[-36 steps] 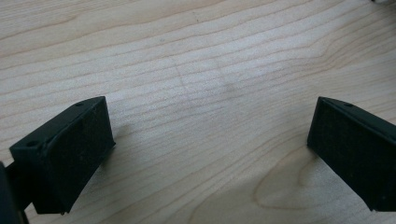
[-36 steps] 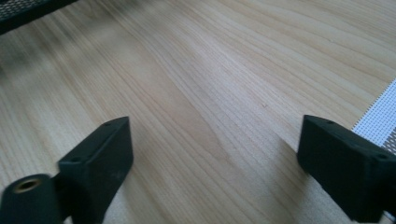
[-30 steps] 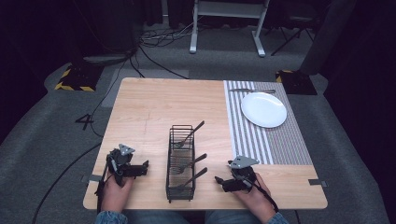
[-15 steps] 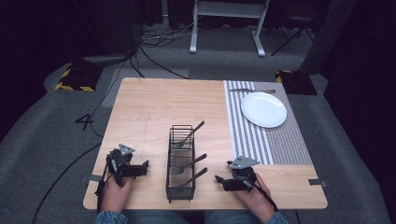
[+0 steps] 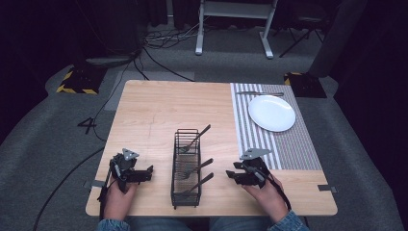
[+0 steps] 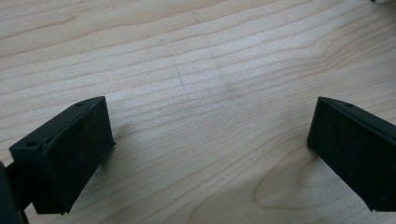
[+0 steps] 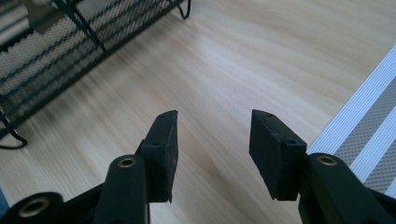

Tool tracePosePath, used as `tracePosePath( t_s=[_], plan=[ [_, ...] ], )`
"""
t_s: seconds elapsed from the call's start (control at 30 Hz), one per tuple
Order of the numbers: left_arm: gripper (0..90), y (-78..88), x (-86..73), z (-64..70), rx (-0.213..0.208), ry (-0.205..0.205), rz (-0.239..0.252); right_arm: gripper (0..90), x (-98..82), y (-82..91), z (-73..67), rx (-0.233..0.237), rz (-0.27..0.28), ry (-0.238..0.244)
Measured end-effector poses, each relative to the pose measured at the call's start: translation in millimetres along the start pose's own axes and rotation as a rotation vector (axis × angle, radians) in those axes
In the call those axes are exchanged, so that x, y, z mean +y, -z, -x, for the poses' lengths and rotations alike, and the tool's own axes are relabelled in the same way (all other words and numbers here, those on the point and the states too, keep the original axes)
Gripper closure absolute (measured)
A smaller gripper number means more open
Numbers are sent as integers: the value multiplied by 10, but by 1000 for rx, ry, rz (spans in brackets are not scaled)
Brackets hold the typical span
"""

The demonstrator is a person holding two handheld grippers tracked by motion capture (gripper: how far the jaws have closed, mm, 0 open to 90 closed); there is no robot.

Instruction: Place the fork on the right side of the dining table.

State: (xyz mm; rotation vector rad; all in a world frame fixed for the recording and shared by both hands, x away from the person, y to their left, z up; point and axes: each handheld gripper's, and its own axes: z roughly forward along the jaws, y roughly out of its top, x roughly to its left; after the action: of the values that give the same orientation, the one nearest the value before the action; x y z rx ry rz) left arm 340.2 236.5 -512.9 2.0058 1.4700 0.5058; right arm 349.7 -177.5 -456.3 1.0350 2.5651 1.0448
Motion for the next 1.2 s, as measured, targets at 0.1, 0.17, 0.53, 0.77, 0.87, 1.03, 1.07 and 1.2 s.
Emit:
tracePosePath(
  t_s=[0.1,0.17,0.53,0.77,0.87,1.03,1.07,1.2],
  plan=[
    [3,1,-1,1,0,0,0,520,79,30,35,9,2,-12],
    [3,-1,1,5,5,4,0,518,210,77,95,22,9,-27],
    [4,28,-33,-1,7,7,2,513,595,169,168,55,47,-57],
    [5,28,-32,-2,7,7,2,508,733,189,195,83,57,-66],
    [4,27,-31,-3,6,6,2,508,803,203,218,98,66,-74],
    [2,21,-25,-9,-2,-1,1,510,943,225,230,113,70,-80],
    [2,21,-25,-9,-2,-1,1,511,982,232,224,111,72,-74],
    [2,21,-24,-10,-2,-2,0,511,1150,249,181,117,66,-53]
  ],
)
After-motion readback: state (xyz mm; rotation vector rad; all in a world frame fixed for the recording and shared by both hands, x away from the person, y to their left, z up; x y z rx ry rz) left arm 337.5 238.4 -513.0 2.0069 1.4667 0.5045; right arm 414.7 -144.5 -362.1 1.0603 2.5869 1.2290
